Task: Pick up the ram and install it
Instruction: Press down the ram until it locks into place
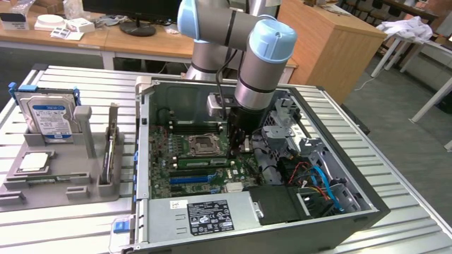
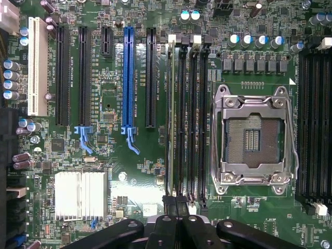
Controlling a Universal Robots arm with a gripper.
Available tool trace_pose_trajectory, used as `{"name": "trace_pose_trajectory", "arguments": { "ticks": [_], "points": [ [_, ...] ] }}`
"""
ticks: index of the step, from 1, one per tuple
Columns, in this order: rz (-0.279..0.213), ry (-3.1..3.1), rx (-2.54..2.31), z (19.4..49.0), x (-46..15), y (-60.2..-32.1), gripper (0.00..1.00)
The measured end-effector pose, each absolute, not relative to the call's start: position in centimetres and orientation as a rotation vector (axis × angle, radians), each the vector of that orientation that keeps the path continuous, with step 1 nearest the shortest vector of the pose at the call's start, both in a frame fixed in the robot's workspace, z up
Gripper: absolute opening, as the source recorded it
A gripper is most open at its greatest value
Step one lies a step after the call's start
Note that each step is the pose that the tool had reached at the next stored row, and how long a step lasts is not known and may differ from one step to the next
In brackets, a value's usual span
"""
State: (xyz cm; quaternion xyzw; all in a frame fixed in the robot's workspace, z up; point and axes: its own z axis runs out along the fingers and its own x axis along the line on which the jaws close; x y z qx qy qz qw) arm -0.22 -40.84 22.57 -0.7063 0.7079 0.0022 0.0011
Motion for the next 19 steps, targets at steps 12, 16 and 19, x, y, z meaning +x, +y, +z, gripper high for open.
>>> {"name": "trace_pose_trajectory", "arguments": {
  "ticks": [12, 16, 19],
  "points": [
    [0.007, 2.222, -2.217, 22.42, -0.22, -40.84, 0.11],
    [0.007, 2.222, -2.217, 22.37, -0.21, -40.84, 0.11],
    [0.007, 2.222, -2.217, 22.33, -0.22, -40.84, 0.11]
  ]
}}
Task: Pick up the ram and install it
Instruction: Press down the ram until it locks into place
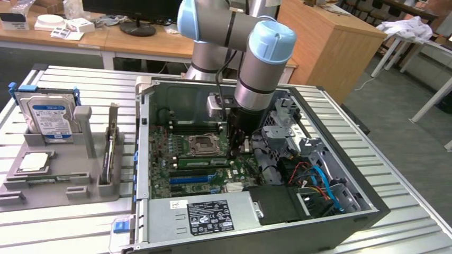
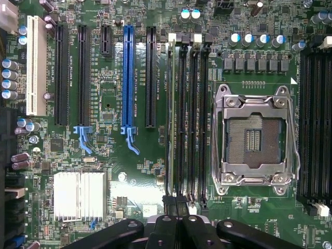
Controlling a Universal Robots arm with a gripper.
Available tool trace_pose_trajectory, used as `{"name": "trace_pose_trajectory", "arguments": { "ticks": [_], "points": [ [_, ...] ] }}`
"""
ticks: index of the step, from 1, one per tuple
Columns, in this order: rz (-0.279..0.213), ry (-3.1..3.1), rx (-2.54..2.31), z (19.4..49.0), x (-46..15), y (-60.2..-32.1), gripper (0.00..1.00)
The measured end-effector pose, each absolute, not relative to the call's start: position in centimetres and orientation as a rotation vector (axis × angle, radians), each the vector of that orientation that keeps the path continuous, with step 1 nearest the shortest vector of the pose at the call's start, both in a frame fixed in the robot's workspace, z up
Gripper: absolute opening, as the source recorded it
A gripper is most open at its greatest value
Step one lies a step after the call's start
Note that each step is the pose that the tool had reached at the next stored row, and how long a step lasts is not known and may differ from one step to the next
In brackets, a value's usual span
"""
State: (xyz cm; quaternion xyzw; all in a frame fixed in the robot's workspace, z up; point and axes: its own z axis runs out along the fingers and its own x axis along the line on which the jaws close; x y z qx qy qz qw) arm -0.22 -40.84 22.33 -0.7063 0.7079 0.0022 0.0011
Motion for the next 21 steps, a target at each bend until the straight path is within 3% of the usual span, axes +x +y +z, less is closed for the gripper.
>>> {"name": "trace_pose_trajectory", "arguments": {
  "ticks": [21],
  "points": [
    [0.005, 2.223, -2.218, 23.3, -0.2, -40.8, 0.11]
  ]
}}
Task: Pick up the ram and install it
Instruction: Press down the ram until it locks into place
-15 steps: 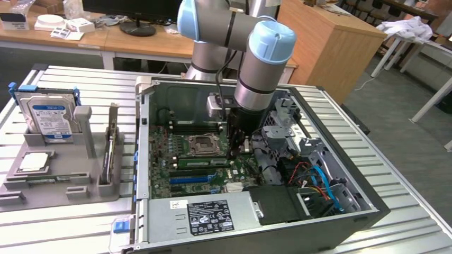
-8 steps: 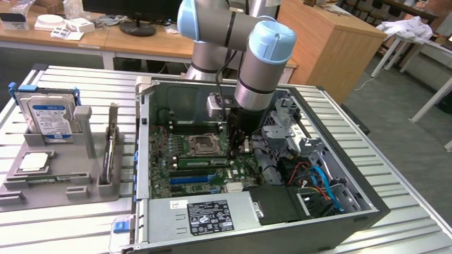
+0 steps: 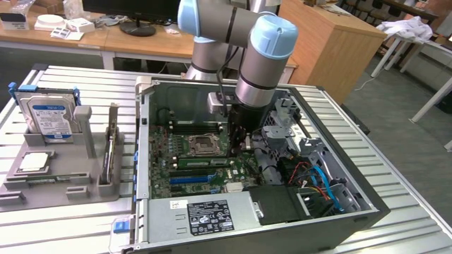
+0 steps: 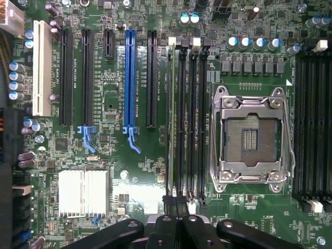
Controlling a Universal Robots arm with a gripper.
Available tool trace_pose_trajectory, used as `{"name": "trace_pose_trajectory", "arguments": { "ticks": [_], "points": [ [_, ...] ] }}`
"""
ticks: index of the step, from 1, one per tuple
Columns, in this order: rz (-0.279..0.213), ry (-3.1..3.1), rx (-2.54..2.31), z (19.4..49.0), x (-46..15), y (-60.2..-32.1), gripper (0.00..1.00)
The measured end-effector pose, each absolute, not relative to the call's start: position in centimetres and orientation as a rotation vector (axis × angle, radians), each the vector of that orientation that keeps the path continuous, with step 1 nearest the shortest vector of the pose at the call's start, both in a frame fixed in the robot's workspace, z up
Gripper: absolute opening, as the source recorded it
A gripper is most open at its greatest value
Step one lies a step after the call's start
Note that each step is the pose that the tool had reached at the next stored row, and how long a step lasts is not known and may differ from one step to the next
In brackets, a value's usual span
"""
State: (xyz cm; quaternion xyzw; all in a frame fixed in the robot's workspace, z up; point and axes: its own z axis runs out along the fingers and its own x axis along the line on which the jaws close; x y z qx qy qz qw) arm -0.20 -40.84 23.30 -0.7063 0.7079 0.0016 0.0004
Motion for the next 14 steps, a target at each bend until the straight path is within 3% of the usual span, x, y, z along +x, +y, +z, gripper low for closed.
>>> {"name": "trace_pose_trajectory", "arguments": {
  "ticks": [14],
  "points": [
    [0.004, 2.224, -2.219, 23.77, -0.63, -40.84, 0.11]
  ]
}}
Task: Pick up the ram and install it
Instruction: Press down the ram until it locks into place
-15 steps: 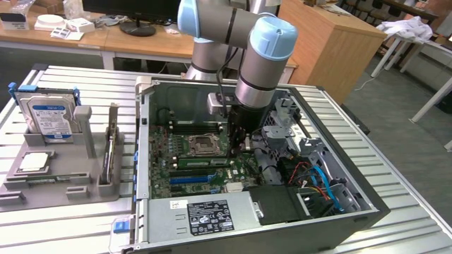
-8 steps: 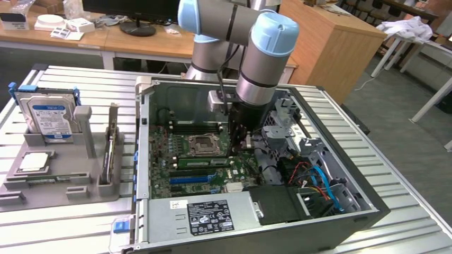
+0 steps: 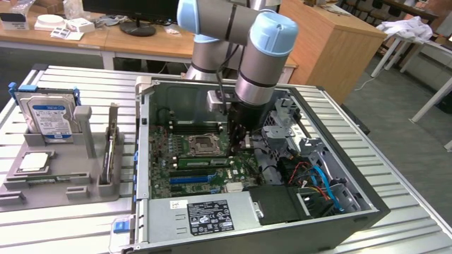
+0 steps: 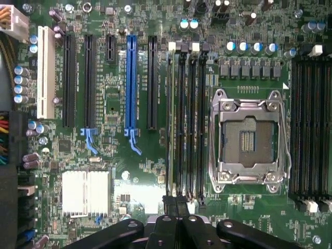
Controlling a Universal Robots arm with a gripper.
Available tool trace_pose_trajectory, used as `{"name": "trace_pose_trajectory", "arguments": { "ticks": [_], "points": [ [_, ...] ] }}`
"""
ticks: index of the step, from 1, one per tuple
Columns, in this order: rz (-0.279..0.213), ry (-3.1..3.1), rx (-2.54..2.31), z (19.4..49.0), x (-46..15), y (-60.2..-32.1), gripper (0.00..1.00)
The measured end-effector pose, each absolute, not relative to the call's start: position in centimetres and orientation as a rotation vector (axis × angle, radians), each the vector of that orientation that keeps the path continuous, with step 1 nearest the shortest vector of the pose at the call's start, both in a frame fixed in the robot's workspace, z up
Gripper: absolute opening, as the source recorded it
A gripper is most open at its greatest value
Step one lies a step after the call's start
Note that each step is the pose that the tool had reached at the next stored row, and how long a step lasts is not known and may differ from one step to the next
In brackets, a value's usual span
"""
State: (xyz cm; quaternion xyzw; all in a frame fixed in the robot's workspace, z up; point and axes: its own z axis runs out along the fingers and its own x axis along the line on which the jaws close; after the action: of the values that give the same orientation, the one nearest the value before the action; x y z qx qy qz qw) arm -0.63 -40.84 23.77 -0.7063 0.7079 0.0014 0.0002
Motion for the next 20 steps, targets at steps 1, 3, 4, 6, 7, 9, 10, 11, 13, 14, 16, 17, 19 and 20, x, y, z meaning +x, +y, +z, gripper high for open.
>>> {"name": "trace_pose_trajectory", "arguments": {
  "ticks": [1, 3, 4, 6, 7, 9, 10, 11, 13, 14, 16, 17, 19, 20],
  "points": [
    [0.004, 2.224, -2.219, 23.8, -0.8, -40.8, 0.11],
    [0.004, 2.224, -2.218, 23.8, -1.3, -40.8, 0.11],
    [0.004, 2.224, -2.219, 23.8, -1.6, -40.8, 0.11],
    [0.004, 2.224, -2.219, 23.8, -2.2, -40.8, 0.11],
    [0.004, 2.224, -2.218, 23.8, -2.5, -40.8, 0.11],
    [0.004, 2.224, -2.219, 23.8, -3.1, -40.8, 0.11],
    [0.004, 2.224, -2.219, 23.8, -3.4, -40.8, 0.11],
    [0.004, 2.224, -2.218, 23.8, -3.7, -40.8, 0.11],
    [0.004, 2.224, -2.219, 23.8, -4.2, -40.8, 0.11],
    [0.004, 2.224, -2.219, 23.8, -4.5, -40.8, 0.11],
    [0.004, 2.224, -2.218, 23.8, -5.0, -40.8, 0.11],
    [0.004, 2.224, -2.218, 23.7, -5.2, -40.8, 0.11],
    [0.004, 2.224, -2.219, 23.7, -5.7, -40.8, 0.11],
    [0.004, 2.224, -2.219, 23.7, -5.9, -40.8, 0.11]
  ]
}}
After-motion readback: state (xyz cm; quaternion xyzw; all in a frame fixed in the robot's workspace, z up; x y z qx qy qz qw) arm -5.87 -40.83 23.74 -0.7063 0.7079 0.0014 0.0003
